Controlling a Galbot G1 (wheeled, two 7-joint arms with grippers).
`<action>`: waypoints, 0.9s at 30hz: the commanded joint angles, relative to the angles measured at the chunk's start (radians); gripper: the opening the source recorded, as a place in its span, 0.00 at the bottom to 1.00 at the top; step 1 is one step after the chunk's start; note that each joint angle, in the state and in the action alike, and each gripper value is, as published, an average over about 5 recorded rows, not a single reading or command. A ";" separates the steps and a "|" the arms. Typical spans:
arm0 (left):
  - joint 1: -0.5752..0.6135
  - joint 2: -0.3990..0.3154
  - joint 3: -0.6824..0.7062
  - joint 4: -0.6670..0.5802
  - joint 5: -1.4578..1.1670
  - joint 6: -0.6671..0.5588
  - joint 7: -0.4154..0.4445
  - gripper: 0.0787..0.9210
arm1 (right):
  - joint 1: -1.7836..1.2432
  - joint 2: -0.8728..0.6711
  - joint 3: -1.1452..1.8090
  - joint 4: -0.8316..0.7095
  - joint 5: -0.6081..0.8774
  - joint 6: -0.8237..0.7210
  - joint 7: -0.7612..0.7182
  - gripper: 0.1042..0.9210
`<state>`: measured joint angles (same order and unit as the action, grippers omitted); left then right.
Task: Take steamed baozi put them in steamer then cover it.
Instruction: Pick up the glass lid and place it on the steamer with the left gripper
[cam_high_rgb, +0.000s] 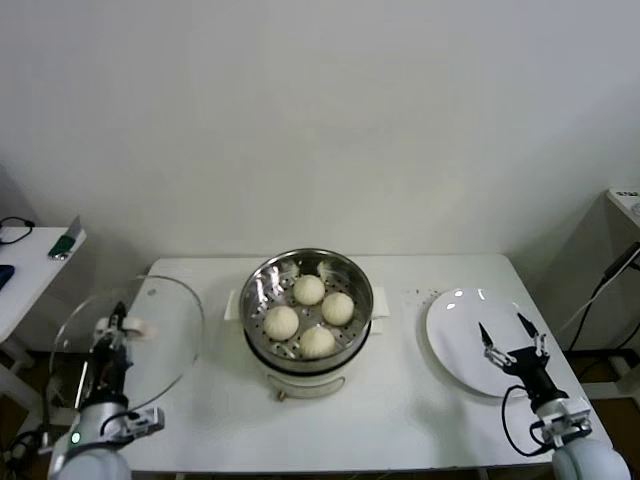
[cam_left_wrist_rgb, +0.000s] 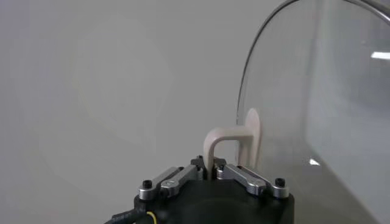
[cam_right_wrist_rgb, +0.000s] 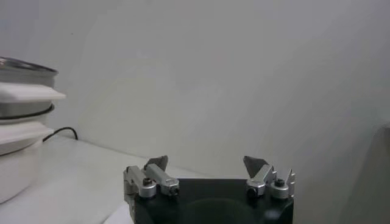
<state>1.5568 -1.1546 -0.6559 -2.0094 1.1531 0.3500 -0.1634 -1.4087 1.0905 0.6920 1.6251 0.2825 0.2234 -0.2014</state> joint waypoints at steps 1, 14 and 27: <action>-0.128 0.316 0.189 -0.212 -0.197 0.303 0.025 0.09 | 0.083 -0.008 -0.053 -0.017 -0.025 -0.009 0.006 0.88; -0.617 0.137 0.681 -0.114 0.060 0.435 0.434 0.09 | 0.112 0.047 -0.085 -0.045 -0.082 -0.011 0.009 0.88; -0.701 -0.215 0.839 0.072 0.309 0.435 0.574 0.09 | 0.114 0.057 -0.075 -0.060 -0.090 -0.011 0.017 0.88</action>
<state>0.9910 -1.0874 -0.0060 -2.0667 1.2509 0.7364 0.2584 -1.3033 1.1362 0.6220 1.5694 0.2027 0.2122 -0.1864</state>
